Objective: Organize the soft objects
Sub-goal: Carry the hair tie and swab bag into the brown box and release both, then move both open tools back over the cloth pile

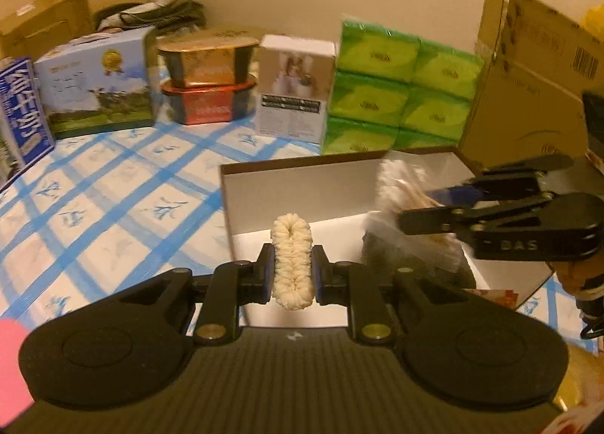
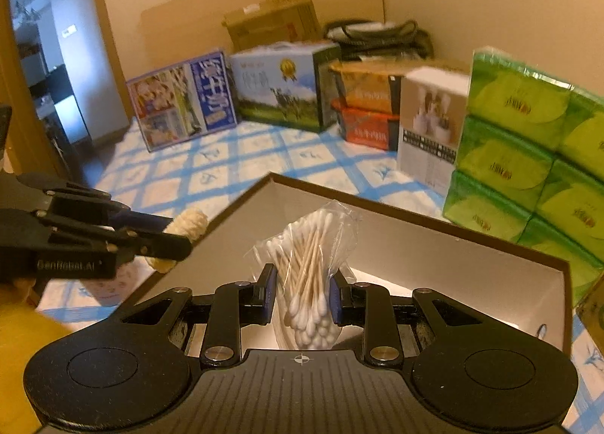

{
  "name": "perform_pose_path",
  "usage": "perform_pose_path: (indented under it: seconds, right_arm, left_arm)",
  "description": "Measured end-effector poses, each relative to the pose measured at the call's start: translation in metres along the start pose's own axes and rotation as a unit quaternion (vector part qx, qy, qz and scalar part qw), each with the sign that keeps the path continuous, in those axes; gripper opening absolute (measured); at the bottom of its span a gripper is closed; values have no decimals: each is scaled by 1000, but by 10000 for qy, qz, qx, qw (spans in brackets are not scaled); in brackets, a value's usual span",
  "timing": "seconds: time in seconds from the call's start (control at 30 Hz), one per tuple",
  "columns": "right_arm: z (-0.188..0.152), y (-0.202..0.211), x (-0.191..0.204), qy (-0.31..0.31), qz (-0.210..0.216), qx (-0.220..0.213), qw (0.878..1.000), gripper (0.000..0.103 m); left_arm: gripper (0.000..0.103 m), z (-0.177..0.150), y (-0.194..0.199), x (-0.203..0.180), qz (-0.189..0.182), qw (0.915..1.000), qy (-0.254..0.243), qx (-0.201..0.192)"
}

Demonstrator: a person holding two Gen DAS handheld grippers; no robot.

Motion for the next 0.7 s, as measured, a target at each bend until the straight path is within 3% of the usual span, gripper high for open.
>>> perform_pose_path:
  seconds: [0.2, 0.3, 0.37, 0.43, 0.47, 0.7]
  right_arm:
    - [6, -28, -13, -181, -98, 245, 9995, 28]
    - [7, -36, -17, -279, -137, 280, 9991, 29]
    - [8, -41, -21, -397, -181, 297, 9986, 33]
    - [8, -46, -26, -628, -285, 331, 9971, 53]
    - [7, -47, -28, -714, -334, 327, 9964, 57]
    - [4, -36, -31, -766, -400, 313, 9958, 60]
  left_arm:
    - [21, 10, -39, -7, -72, 9996, -221, 176]
    - [30, 14, -51, -8, -21, 9992, -340, 224]
    - [38, 15, -55, -8, 11, 9991, -360, 237]
    - [42, 16, -60, -6, 55, 9991, -341, 234]
    - [44, 16, -62, -5, 67, 9992, -315, 250]
    - [48, 13, -64, -1, 122, 9989, -262, 356]
Point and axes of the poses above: each gripper's, at about its wrist camera, not at the fingertips, and y roughly against the way its jaws point, x to its left, z to its top, the point moved 3 cm from there along -y, roughly the way its jaws point, and after that the axes turned 2 degrees about -y, right-handed, at the moved point
